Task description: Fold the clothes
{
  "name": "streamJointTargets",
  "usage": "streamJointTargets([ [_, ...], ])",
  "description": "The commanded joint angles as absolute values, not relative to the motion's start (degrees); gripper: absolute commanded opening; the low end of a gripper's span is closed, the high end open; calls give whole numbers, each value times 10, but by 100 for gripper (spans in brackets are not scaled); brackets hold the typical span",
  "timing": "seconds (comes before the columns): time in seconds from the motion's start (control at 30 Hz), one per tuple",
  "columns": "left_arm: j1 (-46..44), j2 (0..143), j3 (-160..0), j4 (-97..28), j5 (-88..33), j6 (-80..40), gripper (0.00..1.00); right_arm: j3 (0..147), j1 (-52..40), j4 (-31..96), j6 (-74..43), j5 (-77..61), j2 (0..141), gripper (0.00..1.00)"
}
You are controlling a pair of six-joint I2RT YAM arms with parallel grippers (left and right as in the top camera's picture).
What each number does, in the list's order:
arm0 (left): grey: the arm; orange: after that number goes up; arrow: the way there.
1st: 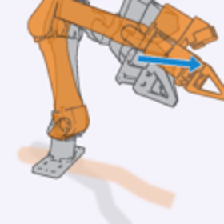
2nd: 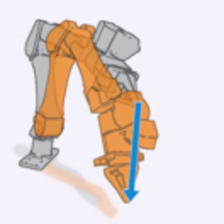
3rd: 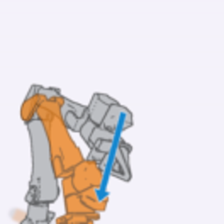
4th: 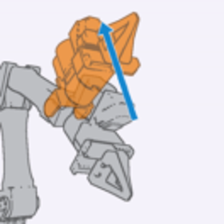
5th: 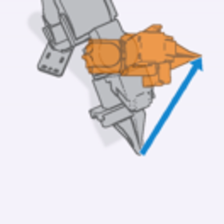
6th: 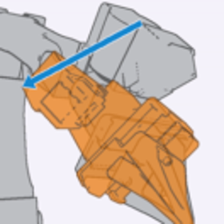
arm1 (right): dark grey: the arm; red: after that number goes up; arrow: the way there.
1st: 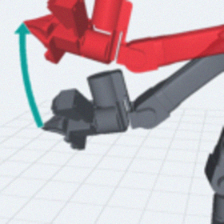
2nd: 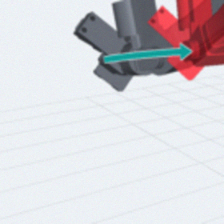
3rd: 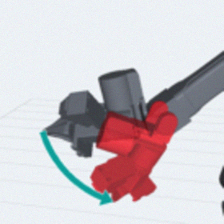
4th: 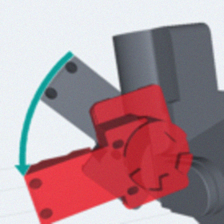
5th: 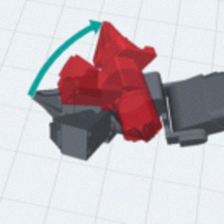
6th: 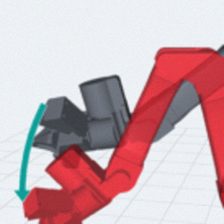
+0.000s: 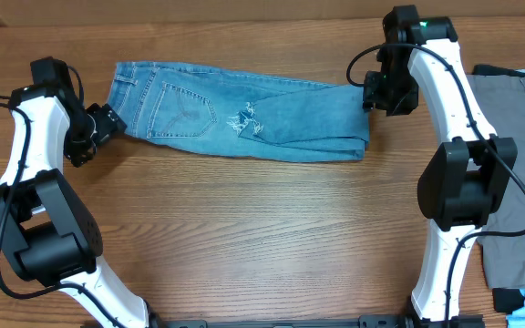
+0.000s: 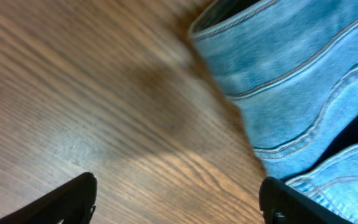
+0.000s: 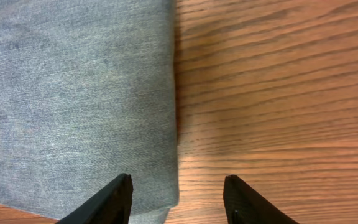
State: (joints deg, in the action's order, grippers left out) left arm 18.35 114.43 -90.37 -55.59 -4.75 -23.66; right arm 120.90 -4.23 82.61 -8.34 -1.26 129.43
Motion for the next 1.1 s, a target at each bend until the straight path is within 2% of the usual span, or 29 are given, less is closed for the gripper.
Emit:
streamJointTargets([
  [0.0, 184, 1132, -910, -501, -118, -185, 96, 1199, -45, 823, -86, -18, 1299, 51],
  [0.13, 183, 1132, -910, -462, -195, -149, 95, 1200, -53, 816, -25, -102, 1299, 46],
  [0.27, 183, 1132, -910, -467, -195, -150, 94, 1214, -86, 817, -3, -106, 1287, 53],
  [0.4, 184, 1132, -910, -484, -191, -150, 94, 1198, -176, 826, 66, -75, 1282, 58],
  [0.63, 184, 1132, -910, -492, -189, -150, 94, 1127, -282, 718, 79, -50, 1282, 60],
  [0.8, 184, 1132, -910, -495, -189, -150, 94, 1088, -326, 620, 79, -24, 1282, 66],
  [0.97, 184, 1132, -910, -495, -189, -150, 94, 1051, -335, 569, 79, -24, 1282, 65],
  [1.03, 184, 1132, -910, -495, -189, -150, 94, 1041, -335, 548, 73, -17, 1282, 54],
  [1.07, 184, 1132, -910, -495, -189, -150, 94, 1041, -335, 542, 71, -15, 1282, 53],
])
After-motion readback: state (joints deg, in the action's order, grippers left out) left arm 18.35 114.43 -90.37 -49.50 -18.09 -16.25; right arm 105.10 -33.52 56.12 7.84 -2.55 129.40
